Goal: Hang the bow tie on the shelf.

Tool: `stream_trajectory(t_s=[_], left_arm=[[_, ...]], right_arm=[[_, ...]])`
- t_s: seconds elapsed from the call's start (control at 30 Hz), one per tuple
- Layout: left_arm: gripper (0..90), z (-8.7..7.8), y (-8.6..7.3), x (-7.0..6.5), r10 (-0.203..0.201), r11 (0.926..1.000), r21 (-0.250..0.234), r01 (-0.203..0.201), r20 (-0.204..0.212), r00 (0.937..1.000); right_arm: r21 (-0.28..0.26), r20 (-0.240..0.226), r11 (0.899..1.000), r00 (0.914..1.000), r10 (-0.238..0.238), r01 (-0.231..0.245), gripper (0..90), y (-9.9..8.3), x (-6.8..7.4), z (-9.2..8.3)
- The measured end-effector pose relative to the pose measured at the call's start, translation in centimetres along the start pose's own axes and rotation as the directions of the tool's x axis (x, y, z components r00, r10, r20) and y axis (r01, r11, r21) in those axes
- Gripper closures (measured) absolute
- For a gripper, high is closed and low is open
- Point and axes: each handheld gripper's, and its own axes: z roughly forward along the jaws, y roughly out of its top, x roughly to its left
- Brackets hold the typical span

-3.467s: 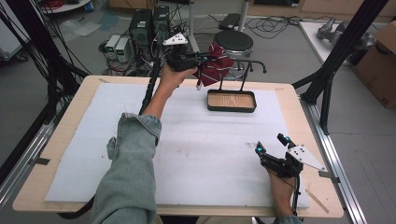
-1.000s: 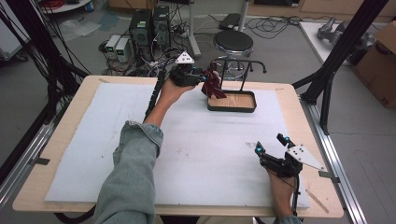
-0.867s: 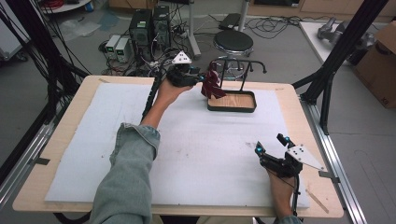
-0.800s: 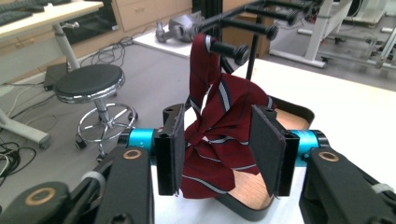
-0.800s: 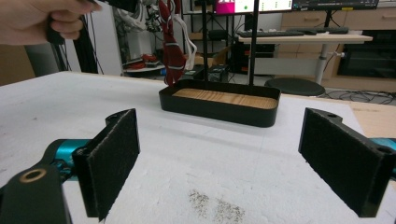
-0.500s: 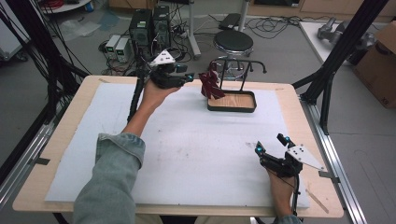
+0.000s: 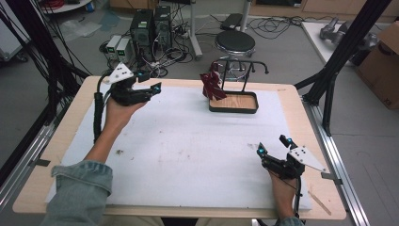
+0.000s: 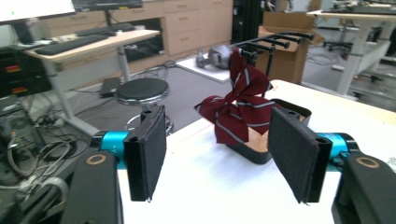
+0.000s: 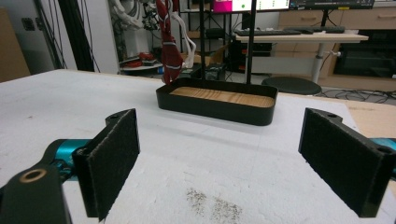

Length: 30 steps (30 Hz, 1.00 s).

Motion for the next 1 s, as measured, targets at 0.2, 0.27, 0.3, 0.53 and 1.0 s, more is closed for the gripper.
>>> stream_trajectory(t_s=[0.2, 0.27, 0.3, 0.53, 1.0], left_arm=[[33.6, -3.8, -1.0, -0.1, -0.022, 0.9996, -0.016, 0.022, -0.046, 0.9987], [30.8, -5.1, -1.4, -0.3, -0.028, 0.9994, -0.020, 0.027, -0.059, 0.9979], [30.5, -5.7, -1.6, -0.4, -0.031, 0.9993, -0.022, 0.030, -0.060, 0.9977], [29.8, -10.1, -3.6, -1.0, -0.045, 0.9971, -0.065, 0.039, -0.100, 0.9939], [25.0, -15.7, -9.4, -2.7, -0.058, 0.9982, -0.026, 0.053, -0.248, 0.9670]], right_arm=[[-0.001, 0.004, 1.000, 1.0000, 0.002, -0.002, 11.5, 0.0, 0.0, 0.0], [-0.002, 0.004, 1.000, 1.0000, 0.003, -0.003, 11.5, 0.0, 0.0, 0.0], [0.002, 0.004, 1.000, 1.0000, 0.007, -0.007, 11.5, 0.0, 0.0, 0.0], [0.002, 0.004, 1.000, 1.0000, 0.009, -0.009, 11.5, 0.0, 0.0, 0.0], [0.003, 0.008, 1.000, 0.9999, 0.010, -0.010, 11.5, 0.0, 0.0, 0.0]])
